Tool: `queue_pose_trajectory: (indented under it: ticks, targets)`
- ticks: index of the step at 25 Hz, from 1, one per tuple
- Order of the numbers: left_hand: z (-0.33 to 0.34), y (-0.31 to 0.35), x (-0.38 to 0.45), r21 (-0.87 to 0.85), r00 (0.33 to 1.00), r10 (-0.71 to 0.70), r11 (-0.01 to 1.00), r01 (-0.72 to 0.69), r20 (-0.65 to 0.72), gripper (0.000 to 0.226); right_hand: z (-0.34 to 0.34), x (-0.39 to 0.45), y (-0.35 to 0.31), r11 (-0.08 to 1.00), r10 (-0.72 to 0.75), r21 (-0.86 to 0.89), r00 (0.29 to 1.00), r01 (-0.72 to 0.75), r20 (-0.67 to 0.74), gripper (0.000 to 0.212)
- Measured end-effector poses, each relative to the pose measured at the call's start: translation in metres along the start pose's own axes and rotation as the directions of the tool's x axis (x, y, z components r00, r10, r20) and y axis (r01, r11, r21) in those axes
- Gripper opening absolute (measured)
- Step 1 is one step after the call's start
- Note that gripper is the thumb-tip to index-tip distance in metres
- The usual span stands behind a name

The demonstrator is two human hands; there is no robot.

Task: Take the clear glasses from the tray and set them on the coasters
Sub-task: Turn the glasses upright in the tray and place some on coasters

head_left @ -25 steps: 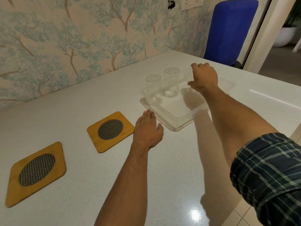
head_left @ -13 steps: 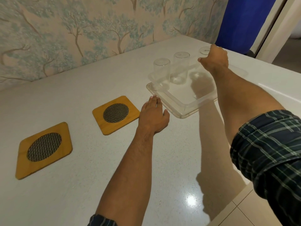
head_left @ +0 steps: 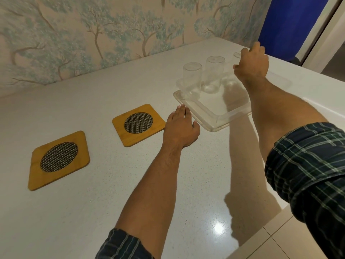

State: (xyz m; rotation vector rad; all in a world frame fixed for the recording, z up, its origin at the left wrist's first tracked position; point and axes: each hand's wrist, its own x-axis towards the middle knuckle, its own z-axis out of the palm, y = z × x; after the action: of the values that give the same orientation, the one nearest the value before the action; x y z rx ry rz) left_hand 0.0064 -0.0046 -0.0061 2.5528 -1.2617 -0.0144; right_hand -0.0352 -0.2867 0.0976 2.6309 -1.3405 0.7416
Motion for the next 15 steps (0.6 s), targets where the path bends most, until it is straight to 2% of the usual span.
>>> queue_pose_trajectory:
  ticks: [11, 15]
  targets:
    - [-0.005, 0.005, 0.004, -0.060, 1.000, -0.008, 0.998, 0.009, 0.024, 0.068, -0.012, -0.021, -0.003, 0.997, -0.078, 0.020, 0.995, 0.077, 0.055, 0.053]
    - [0.001, 0.004, 0.003, -0.078, 0.999, -0.029, 0.997, 0.026, -0.034, 0.068, -0.011, -0.025, 0.006, 0.993, -0.110, 0.060, 0.989, 0.104, 0.102, 0.064]
